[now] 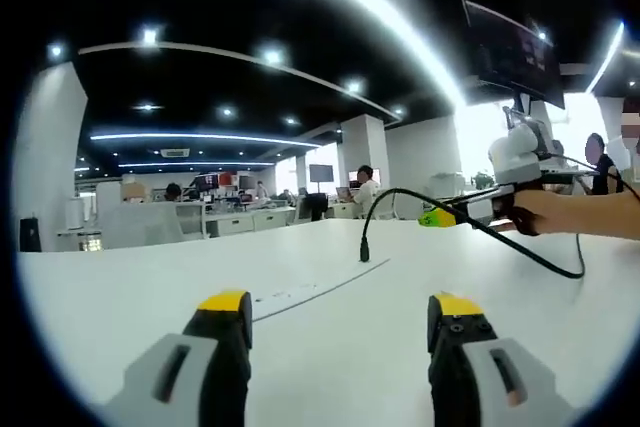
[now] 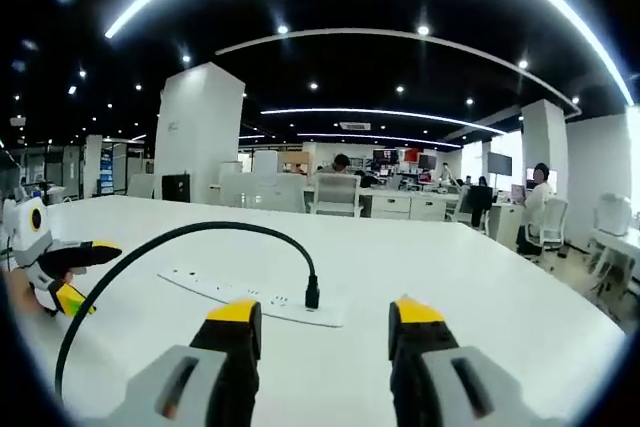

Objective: Locate the USB plug end of the data cable currently connected to the USB port on the desk. Grip the plug, withdraw it from the port, and place it onto the desktop.

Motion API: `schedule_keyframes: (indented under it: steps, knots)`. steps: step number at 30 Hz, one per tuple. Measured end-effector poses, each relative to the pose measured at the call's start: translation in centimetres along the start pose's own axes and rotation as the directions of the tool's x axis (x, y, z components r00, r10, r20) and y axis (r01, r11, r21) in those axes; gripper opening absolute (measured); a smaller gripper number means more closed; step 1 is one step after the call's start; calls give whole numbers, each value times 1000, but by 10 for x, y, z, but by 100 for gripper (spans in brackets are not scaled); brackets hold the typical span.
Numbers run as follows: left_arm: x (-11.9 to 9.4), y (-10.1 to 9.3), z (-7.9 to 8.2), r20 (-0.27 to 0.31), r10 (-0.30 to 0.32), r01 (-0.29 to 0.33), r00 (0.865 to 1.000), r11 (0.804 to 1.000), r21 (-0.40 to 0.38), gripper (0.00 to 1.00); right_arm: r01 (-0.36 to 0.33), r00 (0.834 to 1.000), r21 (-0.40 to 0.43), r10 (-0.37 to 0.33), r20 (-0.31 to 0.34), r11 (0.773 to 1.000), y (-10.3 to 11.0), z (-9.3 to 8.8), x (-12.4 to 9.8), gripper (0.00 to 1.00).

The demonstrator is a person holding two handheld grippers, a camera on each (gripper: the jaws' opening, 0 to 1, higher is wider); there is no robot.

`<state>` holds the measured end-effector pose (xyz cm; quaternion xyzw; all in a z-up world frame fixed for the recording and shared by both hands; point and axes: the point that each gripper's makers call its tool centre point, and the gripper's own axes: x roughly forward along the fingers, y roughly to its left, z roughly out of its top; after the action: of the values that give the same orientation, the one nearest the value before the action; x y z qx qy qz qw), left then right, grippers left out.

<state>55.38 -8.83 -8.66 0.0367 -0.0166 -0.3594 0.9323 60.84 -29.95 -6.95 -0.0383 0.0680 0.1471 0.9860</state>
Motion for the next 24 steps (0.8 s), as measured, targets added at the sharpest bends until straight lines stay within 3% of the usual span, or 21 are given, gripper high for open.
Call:
schedule_keyframes:
  steps: [6,24]
  knots:
    - [6,-1,-1,2,-9,9,1000,1000,29,71,-9,1000,-7,9,12,1000,3,-1,8,52]
    - [21,6,-4,10,-24,24,1000,1000,-13,73,-15,1000,12,14,20,1000,16,0,39,52]
